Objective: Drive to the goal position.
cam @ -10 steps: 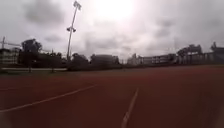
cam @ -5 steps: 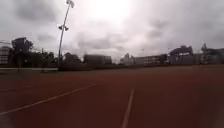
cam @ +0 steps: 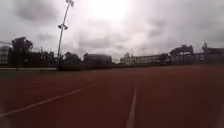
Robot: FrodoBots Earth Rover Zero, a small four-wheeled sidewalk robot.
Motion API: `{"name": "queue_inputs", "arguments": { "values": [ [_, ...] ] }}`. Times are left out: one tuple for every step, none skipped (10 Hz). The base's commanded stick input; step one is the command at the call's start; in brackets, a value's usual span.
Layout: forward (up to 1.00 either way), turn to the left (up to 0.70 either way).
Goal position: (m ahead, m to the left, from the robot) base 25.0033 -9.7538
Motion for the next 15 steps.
{"name": "queue_inputs", "arguments": {
  "values": [
    [0.50,0.00],
    [0.50,0.00],
    [0.50,0.00],
    [0.50,0.00],
    [0.50,0.00],
    [0.50,0.00],
    [0.50,0.00],
    [0.50,0.00],
    [0.50,0.00],
    [0.50,0.00],
    [0.50,0.00],
    [0.50,0.00],
    [0.50,0.00],
    [0.50,0.00],
    [0.50,0.00]
  ]
}}
